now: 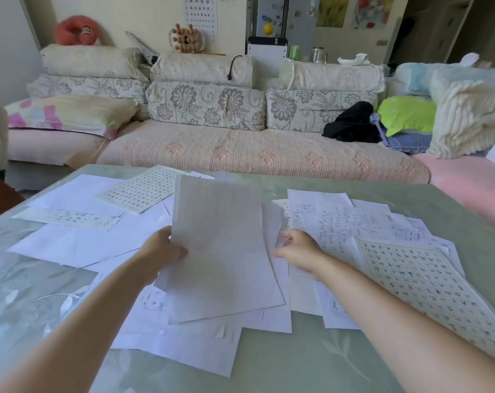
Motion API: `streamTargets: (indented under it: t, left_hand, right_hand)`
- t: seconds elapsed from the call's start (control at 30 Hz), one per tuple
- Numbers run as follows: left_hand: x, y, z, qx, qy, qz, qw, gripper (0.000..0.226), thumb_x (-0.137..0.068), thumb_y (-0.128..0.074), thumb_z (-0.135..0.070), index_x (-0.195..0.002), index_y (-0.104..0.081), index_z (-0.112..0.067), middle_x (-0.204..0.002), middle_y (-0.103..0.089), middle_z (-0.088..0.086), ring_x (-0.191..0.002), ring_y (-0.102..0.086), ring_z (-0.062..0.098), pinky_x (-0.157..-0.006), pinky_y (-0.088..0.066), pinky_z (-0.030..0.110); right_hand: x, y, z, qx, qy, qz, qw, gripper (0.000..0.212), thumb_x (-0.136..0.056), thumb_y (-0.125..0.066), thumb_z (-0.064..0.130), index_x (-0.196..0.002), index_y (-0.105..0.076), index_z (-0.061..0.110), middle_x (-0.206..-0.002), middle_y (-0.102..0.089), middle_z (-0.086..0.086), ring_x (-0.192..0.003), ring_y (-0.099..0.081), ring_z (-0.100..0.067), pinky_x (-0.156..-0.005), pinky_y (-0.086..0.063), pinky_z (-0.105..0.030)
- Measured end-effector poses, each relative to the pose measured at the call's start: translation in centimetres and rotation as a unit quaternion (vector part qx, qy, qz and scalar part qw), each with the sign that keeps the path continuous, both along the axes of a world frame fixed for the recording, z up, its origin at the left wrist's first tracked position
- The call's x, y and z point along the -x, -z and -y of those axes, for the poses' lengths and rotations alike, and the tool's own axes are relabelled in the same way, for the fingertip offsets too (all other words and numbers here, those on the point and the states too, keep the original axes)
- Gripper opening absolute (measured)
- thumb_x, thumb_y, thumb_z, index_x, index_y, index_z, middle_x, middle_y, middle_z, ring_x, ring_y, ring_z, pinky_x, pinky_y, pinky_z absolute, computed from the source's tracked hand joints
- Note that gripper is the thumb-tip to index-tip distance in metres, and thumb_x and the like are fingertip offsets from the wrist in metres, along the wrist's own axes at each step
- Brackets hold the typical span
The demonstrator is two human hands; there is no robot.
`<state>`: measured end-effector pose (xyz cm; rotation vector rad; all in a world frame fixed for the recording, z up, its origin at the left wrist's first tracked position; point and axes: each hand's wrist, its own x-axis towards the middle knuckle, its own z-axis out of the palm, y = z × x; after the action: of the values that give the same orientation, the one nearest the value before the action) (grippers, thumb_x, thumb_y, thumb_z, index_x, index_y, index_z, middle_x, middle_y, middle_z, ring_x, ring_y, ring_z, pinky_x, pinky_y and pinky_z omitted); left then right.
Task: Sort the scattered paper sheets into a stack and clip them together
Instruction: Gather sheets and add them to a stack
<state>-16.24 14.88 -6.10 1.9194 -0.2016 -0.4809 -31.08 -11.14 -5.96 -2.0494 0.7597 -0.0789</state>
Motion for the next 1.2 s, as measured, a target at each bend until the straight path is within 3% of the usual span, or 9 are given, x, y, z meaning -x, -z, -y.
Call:
streamTargets:
  t: [0.17,0.37,0.53,0.67,0.73,0.83,0.93,1.07,1.2]
  left_hand:
    - [0.6,-0.5,-1.9,0.157,0.006,-0.061,0.986,0.042,-0.086,-0.054,0.018,-0.121,-0.058,-0.004,-0.111,-0.069,0.020,-0.097,-0.068,0.033,-0.079,-0.058,0.040]
    - [0.9,-1.7,-3.6,0.189,0.115,-0.130,0.966,0.045,-0.092,-0.047,0.011,-0.125,-0.058,-0.017,-0.118,-0.069,0.015,-0.110,-0.066,0.034,-0.096,-0.051,0.047]
    - [1.3,-0.6,-3.5,0.179,0.090,-0.120,0.972,0.036,-0.090,-0.057,0.008,-0.124,-0.059,-0.004,-0.116,-0.068,0.022,-0.104,-0.066,0.040,-0.092,-0.052,0.051]
    - [2.4,0.0,-1.2,0.081,0.075,-0.031,0.993,0.021,-0.093,-0.065,-0.019,-0.112,-0.064,-0.009,-0.103,-0.073,0.012,-0.090,-0.071,0.029,-0.087,-0.056,0.044]
    - [1.8,0.2,-0.9,-0.024,0.043,0.038,0.998,0.027,-0.093,-0.061,-0.036,-0.109,-0.061,-0.014,-0.097,-0.069,0.001,-0.081,-0.066,0.020,-0.077,-0.053,0.032]
    - [0.3,0.5,-2.2,-0.268,-0.018,0.197,0.943,0.033,-0.094,-0.053,-0.038,-0.122,-0.053,-0.019,-0.119,-0.059,0.002,-0.109,-0.053,0.026,-0.087,-0.045,0.037]
    - [0.2,0.6,-2.8,-0.401,-0.030,0.174,0.899,0.046,-0.091,-0.052,-0.033,-0.132,-0.043,-0.016,-0.134,-0.044,0.010,-0.127,-0.035,0.031,-0.096,-0.038,0.043]
    - [0.1,0.3,-1.7,-0.413,-0.024,0.111,0.904,0.058,-0.086,-0.060,-0.037,-0.130,-0.039,-0.006,-0.131,-0.041,0.015,-0.122,-0.040,0.032,-0.093,-0.040,0.039]
    - [-0.6,-0.7,-1.4,-0.246,-0.056,0.019,0.967,0.037,-0.082,-0.072,-0.024,-0.104,-0.052,-0.001,-0.096,-0.058,0.017,-0.067,-0.055,0.026,-0.058,-0.044,0.027]
  right_hand:
    - [-1.3,-0.6,-0.4,-0.133,0.051,0.117,0.983,0.074,-0.080,-0.076,0.031,-0.144,-0.042,0.020,-0.144,-0.049,0.002,-0.126,-0.053,-0.021,-0.103,-0.042,-0.035]
    - [-1.8,-1.9,-2.0,-0.212,0.045,0.184,0.959,0.023,-0.093,-0.055,0.001,-0.108,-0.071,0.010,-0.111,-0.075,-0.008,-0.108,-0.068,-0.028,-0.104,-0.048,-0.047]
    - [-2.3,-0.5,-2.4,-0.323,0.017,0.110,0.940,0.066,-0.077,-0.072,0.059,-0.133,-0.061,0.026,-0.138,-0.061,0.003,-0.132,-0.054,-0.024,-0.114,-0.036,-0.047]
    - [-1.8,0.0,-3.0,-0.201,0.002,0.059,0.978,0.036,-0.082,-0.078,0.007,-0.116,-0.066,0.007,-0.116,-0.072,-0.010,-0.106,-0.068,-0.025,-0.102,-0.050,-0.044]
    - [-1.8,0.7,-1.9,-0.149,0.062,0.033,0.986,0.057,-0.066,-0.087,0.009,-0.118,-0.062,0.005,-0.119,-0.069,-0.011,-0.107,-0.066,-0.027,-0.101,-0.050,-0.045]
    - [-1.6,1.8,0.6,-0.111,0.114,0.000,0.987,0.078,-0.066,-0.087,0.013,-0.135,-0.053,0.003,-0.134,-0.061,-0.011,-0.121,-0.058,-0.029,-0.106,-0.045,-0.045]
    - [-1.4,1.9,1.1,-0.081,0.136,0.013,0.987,0.075,-0.071,-0.083,0.013,-0.138,-0.051,0.002,-0.136,-0.058,-0.012,-0.123,-0.057,-0.031,-0.104,-0.047,-0.047]
    - [-1.8,1.8,-1.1,-0.059,0.128,0.024,0.990,0.034,-0.082,-0.073,0.006,-0.113,-0.059,0.004,-0.113,-0.065,-0.010,-0.103,-0.061,-0.028,-0.089,-0.051,-0.036]
    - [-2.3,2.3,-2.6,-0.043,0.119,0.051,0.991,0.018,-0.084,-0.065,0.000,-0.096,-0.059,0.011,-0.097,-0.066,-0.007,-0.087,-0.060,-0.026,-0.072,-0.047,-0.030]
